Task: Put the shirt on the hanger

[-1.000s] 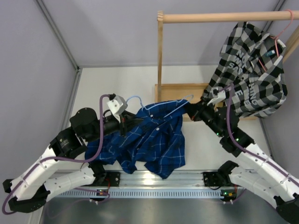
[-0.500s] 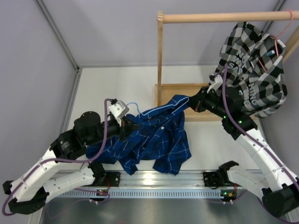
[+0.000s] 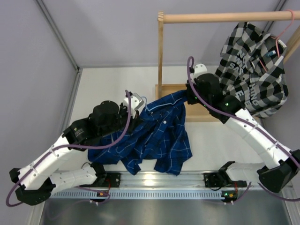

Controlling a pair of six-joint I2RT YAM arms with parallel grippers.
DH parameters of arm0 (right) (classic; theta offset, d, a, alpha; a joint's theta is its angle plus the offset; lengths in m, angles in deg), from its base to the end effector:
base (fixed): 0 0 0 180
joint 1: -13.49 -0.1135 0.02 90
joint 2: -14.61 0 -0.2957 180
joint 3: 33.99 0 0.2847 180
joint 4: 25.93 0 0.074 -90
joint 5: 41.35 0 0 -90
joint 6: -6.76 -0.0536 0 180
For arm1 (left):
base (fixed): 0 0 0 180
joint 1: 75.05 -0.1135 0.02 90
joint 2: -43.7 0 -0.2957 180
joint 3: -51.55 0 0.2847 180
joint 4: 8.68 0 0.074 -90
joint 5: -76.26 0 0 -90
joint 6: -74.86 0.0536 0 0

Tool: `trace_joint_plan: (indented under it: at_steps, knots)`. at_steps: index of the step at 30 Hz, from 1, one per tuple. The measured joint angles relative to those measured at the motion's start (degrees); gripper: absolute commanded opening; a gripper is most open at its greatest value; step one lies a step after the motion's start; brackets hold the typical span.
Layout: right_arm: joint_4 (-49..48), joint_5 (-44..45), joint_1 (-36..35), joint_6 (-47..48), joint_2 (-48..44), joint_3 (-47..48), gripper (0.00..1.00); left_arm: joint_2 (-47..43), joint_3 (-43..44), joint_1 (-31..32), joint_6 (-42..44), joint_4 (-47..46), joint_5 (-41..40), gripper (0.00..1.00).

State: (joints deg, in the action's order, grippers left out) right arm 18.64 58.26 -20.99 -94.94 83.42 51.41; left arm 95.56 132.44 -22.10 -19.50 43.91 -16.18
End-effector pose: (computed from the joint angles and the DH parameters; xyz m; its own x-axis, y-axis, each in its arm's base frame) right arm 0.2507 0.1613 0.4110 -0.4673 -0.0783 -0.8806 -0.3491 0.9315 0.1024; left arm 0.1243 -0.1608 0.4332 -0.2990 0.2700 -0.9153 0.7533 0.6555 -0.0527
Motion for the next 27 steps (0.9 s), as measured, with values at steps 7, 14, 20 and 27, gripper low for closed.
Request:
trace_joint_plan:
  at_steps: [7,14,20,27]
  knots:
    - [1.27,5.4,-1.84,2.75,2.21,2.58,0.0,6.01,1.7,0.98,1.64,4.04,0.59,0.0]
    - [-6.25,-10.43,-1.77,-4.37,-7.45,-7.26,0.0,6.36,2.19,1.49,-4.13,3.41,-9.75,0.0]
    - [-25.35,-20.37,-6.23,-19.39,-21.68,-26.51,0.0,2.78,4.44,1.29,-7.28,-5.35,-11.39,0.0]
    - [-43.43,-23.5,-12.0,-29.42,-19.71,-36.46,0.03,6.4,6.93,-6.1,-10.45,-17.92,8.74,0.0]
